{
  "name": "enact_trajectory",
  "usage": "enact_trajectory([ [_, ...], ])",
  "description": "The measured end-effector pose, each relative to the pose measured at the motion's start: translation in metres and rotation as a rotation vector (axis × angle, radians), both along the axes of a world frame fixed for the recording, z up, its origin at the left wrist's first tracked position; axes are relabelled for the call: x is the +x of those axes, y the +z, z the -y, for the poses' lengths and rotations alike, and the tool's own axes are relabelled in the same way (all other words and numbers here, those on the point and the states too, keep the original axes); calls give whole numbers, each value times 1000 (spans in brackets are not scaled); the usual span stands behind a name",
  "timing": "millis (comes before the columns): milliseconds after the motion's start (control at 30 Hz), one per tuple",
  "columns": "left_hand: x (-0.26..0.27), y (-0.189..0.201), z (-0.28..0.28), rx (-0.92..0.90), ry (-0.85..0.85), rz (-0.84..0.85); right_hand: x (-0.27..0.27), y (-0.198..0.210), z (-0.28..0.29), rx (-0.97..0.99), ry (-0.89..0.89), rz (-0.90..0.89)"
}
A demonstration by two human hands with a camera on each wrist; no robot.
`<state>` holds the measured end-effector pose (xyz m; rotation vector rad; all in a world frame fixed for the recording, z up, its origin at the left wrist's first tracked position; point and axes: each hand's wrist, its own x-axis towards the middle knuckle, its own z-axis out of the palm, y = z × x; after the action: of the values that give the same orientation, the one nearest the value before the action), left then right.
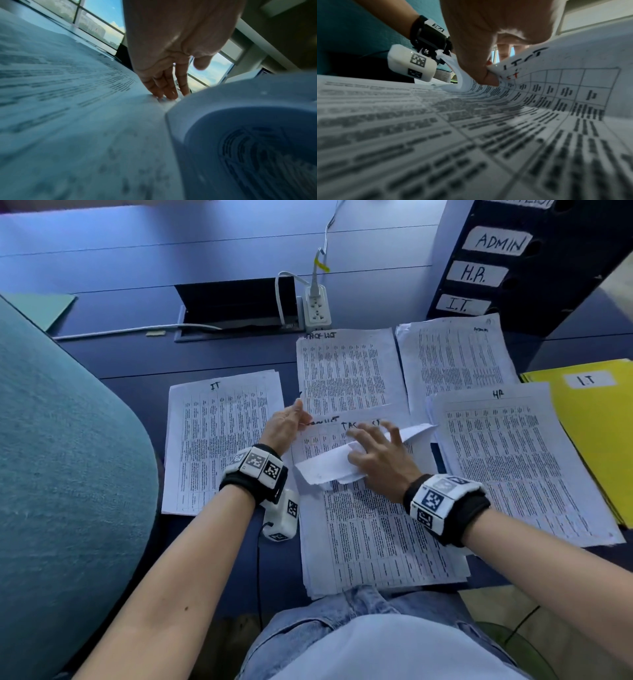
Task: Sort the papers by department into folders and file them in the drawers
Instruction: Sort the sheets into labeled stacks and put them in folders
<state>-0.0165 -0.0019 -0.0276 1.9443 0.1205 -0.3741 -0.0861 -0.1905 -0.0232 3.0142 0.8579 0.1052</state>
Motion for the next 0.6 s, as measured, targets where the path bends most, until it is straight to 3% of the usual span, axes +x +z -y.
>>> enact_trajectory([
  [133, 2, -3, 8, 318, -143, 101, -8, -2, -4, 9, -21, -42],
  [300, -2, -1, 16, 583, -255, 161, -2, 3, -7, 122, -80, -59],
  [467, -7, 6, 15, 526, -288, 257, 8, 11, -11, 112, -161, -191],
  [600, -17, 15, 8, 298, -369, 204, 11, 12, -13, 10, -222, -190],
])
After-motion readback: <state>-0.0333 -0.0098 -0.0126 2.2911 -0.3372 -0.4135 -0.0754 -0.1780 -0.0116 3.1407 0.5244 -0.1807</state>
